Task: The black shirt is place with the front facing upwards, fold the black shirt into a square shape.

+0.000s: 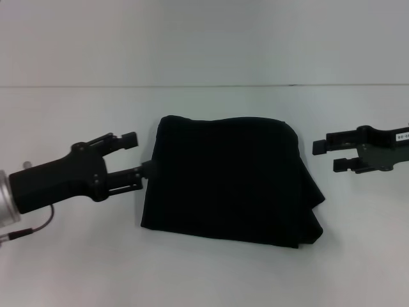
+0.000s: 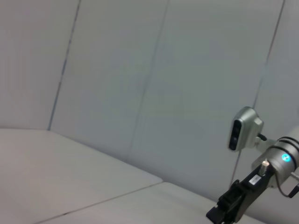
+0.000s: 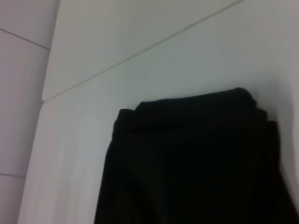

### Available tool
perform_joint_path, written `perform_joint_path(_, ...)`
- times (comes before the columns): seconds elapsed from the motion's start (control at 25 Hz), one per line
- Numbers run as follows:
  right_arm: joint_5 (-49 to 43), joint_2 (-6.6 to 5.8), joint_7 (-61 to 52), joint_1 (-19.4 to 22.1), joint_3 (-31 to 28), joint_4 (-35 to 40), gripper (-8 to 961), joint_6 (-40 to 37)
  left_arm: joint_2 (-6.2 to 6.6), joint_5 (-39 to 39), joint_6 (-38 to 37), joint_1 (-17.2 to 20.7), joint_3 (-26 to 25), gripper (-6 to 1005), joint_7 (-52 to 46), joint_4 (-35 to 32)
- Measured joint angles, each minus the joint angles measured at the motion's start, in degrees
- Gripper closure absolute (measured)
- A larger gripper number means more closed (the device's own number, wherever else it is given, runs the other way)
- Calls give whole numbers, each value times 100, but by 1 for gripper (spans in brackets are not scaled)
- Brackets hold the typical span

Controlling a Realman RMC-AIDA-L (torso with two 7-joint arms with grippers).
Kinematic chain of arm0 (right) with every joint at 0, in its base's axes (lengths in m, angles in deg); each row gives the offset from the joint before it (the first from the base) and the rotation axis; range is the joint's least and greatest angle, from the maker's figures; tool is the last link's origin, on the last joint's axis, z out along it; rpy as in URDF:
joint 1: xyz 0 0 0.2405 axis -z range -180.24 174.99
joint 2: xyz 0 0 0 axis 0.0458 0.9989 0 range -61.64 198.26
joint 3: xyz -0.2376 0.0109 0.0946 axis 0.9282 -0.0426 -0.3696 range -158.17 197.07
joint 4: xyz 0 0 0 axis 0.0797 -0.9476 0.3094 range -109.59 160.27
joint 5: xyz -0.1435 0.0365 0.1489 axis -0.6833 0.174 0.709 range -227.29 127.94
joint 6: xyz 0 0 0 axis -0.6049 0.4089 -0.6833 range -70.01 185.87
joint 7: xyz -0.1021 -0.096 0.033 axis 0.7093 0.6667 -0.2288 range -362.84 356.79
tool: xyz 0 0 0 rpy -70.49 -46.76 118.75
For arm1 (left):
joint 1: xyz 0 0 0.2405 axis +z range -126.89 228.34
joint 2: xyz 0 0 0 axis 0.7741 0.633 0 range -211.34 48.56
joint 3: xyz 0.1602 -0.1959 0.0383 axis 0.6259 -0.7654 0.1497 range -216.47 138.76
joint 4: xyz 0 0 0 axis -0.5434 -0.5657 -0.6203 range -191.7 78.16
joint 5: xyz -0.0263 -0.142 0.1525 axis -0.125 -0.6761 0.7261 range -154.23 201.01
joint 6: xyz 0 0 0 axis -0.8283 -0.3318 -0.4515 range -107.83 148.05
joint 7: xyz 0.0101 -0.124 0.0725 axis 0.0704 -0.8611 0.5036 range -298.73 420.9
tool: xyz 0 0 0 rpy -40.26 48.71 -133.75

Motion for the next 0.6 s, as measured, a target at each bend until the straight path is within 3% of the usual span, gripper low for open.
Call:
perform_joint_path(0.28,-8,37,-422,-102,-5,-51,125,67,67,44,4,112,-186,122,40,-40)
perform_joint_path(0.6,-1,117,-366,-83,-39,-691,125,505,59,99,135,149,-215,123,59,15)
